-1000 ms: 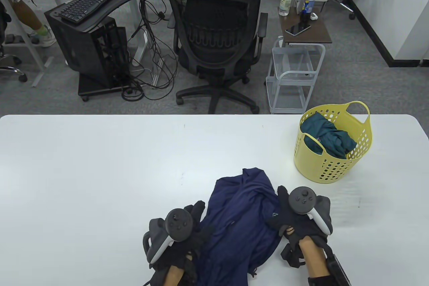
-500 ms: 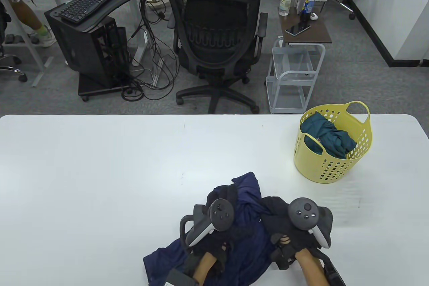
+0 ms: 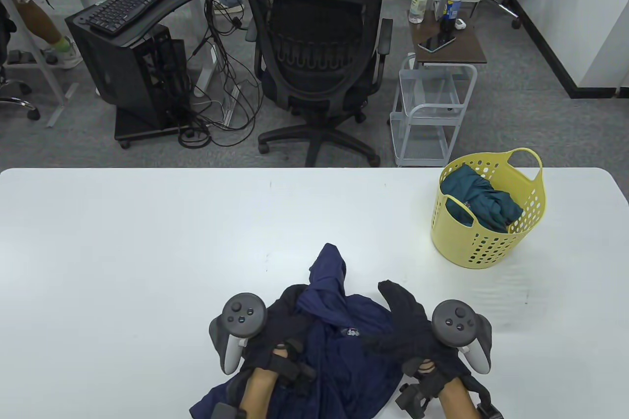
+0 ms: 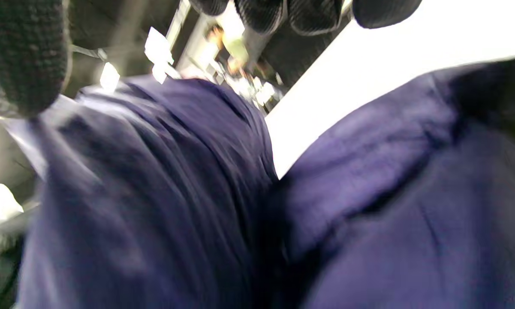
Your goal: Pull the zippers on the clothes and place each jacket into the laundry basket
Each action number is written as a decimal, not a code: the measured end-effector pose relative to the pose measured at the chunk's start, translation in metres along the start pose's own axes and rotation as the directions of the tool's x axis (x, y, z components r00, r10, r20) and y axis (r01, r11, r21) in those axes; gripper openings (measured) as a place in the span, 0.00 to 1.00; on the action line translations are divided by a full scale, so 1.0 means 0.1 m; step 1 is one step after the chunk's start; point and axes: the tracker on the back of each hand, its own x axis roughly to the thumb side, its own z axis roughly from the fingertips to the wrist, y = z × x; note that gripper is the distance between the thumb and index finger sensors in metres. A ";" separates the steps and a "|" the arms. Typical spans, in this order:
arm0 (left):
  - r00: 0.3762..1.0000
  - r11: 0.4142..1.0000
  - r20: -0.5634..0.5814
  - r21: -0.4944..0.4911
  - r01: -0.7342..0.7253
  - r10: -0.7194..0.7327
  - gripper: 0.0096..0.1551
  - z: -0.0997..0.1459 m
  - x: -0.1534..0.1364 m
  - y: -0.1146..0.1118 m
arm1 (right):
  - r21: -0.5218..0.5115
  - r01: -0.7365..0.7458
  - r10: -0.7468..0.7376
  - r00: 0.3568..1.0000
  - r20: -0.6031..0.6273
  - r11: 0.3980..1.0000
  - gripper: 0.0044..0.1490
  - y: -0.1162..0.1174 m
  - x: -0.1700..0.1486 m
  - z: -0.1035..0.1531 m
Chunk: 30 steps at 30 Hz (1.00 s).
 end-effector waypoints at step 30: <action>0.868 0.813 0.064 -0.324 0.485 -0.492 0.50 0.40 0.46 0.28 | -0.579 -0.634 0.644 0.730 -0.230 0.513 0.43 -0.26 1.59 -0.92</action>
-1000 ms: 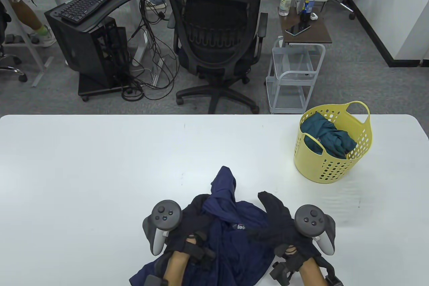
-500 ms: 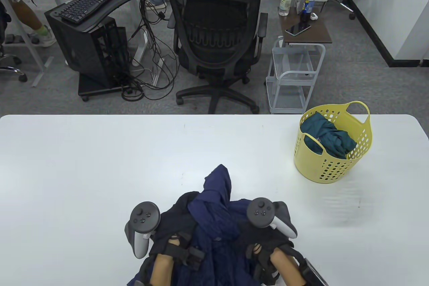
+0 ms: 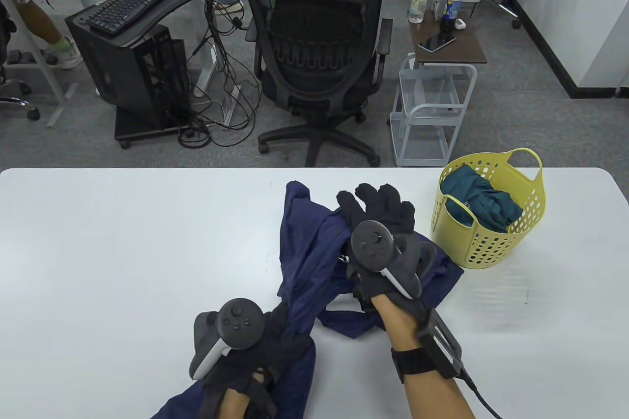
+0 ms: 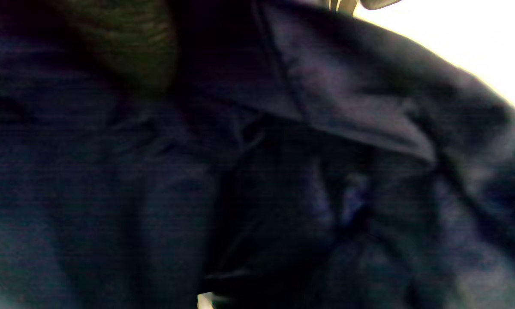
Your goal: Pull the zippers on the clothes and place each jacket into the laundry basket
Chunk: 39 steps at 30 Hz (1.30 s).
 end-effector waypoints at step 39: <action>0.918 0.929 -0.144 -0.043 0.367 -0.369 0.34 -0.64 0.07 -0.90 | 0.655 0.018 -0.070 0.996 0.053 0.755 0.36 0.90 -0.24 1.47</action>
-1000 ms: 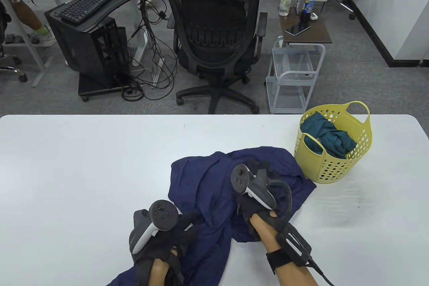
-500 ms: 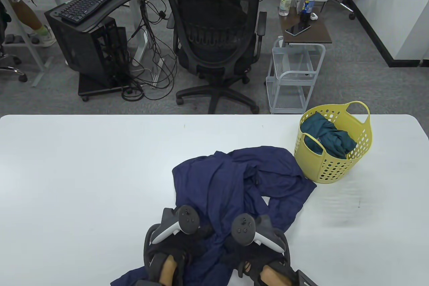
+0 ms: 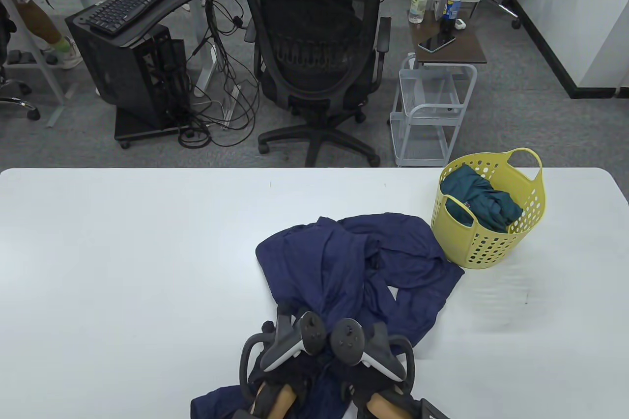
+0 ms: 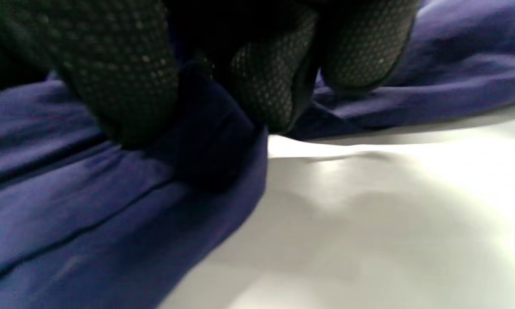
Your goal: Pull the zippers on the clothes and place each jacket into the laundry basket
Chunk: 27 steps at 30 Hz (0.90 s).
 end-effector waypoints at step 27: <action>0.972 0.947 0.031 0.218 -0.235 0.234 0.33 0.25 -0.58 0.52 | -0.242 0.177 -0.246 0.923 -0.297 0.954 0.31 -0.79 -1.54 0.38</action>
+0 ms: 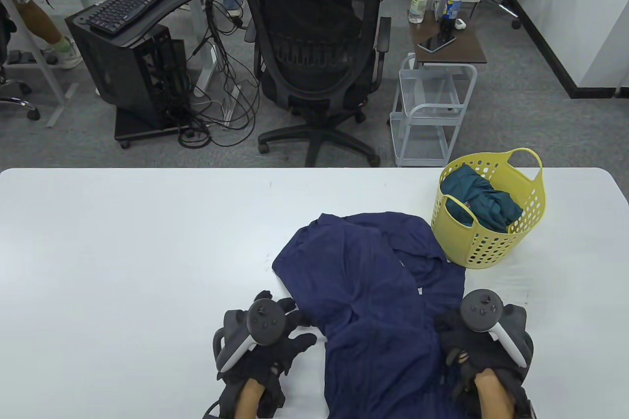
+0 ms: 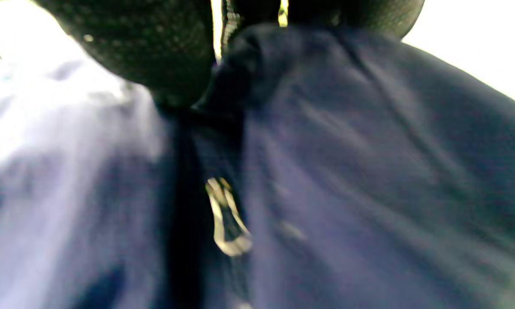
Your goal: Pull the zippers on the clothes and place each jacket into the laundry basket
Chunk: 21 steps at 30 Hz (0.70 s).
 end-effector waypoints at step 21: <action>0.959 0.998 -0.281 0.030 0.048 -0.038 0.29 -0.05 -0.42 0.07 | 0.157 -0.506 0.476 0.858 0.194 0.848 0.45 1.47 1.95 -0.60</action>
